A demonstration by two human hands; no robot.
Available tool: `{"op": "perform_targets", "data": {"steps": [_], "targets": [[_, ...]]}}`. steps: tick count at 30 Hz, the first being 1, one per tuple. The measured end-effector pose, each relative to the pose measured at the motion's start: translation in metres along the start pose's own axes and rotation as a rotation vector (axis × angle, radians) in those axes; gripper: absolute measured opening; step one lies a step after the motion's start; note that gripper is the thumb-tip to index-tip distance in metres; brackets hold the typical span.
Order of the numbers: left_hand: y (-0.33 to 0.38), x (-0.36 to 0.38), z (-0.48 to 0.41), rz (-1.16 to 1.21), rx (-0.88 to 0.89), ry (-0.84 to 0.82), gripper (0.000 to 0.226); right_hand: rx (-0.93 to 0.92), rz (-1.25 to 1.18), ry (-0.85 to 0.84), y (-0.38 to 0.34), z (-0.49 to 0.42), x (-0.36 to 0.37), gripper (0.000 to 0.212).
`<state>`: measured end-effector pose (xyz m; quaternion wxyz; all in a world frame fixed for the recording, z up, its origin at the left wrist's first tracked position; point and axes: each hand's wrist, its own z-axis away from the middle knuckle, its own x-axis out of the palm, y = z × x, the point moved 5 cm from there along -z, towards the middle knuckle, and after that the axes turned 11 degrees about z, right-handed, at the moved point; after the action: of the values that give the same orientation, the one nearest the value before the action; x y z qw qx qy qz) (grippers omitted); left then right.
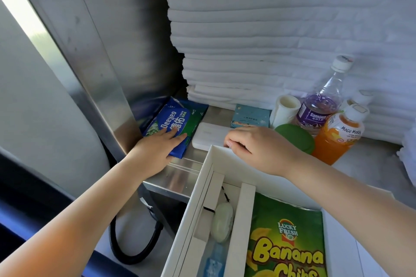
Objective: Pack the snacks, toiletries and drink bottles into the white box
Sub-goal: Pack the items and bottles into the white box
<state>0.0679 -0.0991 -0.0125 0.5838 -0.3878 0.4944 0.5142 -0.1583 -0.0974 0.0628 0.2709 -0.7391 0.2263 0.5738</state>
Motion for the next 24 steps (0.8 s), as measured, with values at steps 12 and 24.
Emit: {"op": "perform_targets", "data": {"steps": [12,24], "targets": [[-0.005,0.000,-0.001,-0.040,0.000,-0.006,0.067,0.006,0.003,-0.009,0.000,0.001,0.001,0.022],[0.005,-0.003,0.000,0.039,-0.159,0.312,0.068,0.009,-0.008,0.022,0.002,0.001,0.001,0.021]]}}
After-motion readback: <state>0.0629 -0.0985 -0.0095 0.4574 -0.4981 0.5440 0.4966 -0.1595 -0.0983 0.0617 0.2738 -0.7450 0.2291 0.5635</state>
